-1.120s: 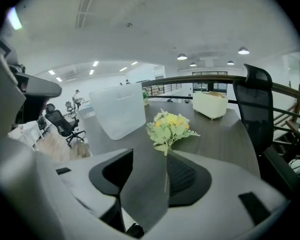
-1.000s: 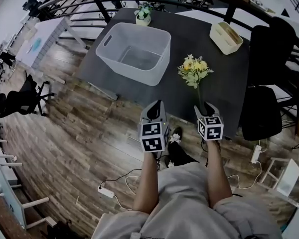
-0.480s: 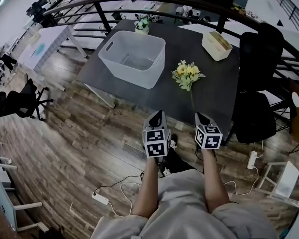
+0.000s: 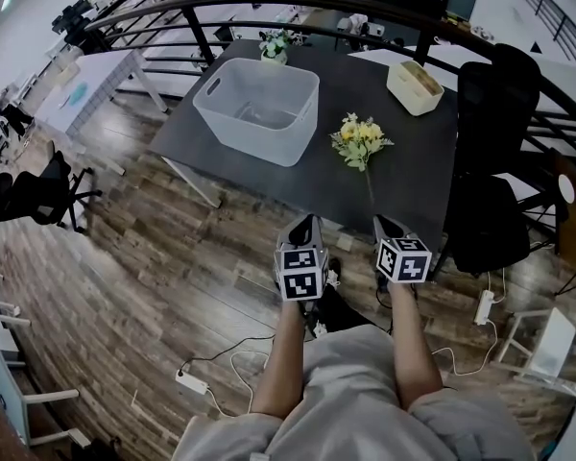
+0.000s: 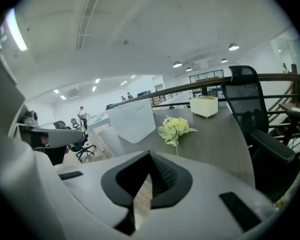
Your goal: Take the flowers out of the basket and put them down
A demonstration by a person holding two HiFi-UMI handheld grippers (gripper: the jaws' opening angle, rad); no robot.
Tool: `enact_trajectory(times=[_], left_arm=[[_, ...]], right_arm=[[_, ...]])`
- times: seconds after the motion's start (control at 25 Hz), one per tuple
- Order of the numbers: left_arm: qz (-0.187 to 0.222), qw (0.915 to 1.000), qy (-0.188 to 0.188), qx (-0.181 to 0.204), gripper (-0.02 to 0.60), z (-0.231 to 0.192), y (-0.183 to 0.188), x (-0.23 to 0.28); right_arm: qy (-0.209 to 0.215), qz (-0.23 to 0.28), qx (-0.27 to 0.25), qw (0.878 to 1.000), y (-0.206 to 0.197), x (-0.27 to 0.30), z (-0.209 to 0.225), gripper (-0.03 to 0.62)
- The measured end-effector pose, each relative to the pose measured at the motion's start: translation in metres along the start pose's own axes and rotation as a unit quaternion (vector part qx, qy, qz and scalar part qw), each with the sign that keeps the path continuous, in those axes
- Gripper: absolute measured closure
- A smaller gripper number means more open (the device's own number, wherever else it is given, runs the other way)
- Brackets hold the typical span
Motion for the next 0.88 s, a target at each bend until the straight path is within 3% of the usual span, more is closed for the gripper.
enact_trajectory(times=[0.24,0.6,0.88], left_arm=[[0.003,1.0,0.004,-0.003,0.554,-0.009,0.002,-0.003],[0.009,0.9999,0.01,-0.005,0.555,-0.022,0.008,-0.003],[0.001,1.0,-0.005,-0.006,0.555,-0.022,-0.001,-0.006]], right_arm=[[0.005,0.012,-0.01,1.0,0.007,0.003,-0.008,0.595],[-0.004,-0.017,-0.022,1.0,0.007,0.011,-0.012,0.595],[-0.006,-0.023,-0.027,0.999,0.004,0.008,-0.013,0.595]])
Point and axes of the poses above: the fingertips, and each gripper's own axes: x forward along the fingers, z to its right, y out of its top, the point moved 3 cm from there along -x, backward along the fingers, and after that the axes turned 2 degrees about z, right-handed, at the moved point
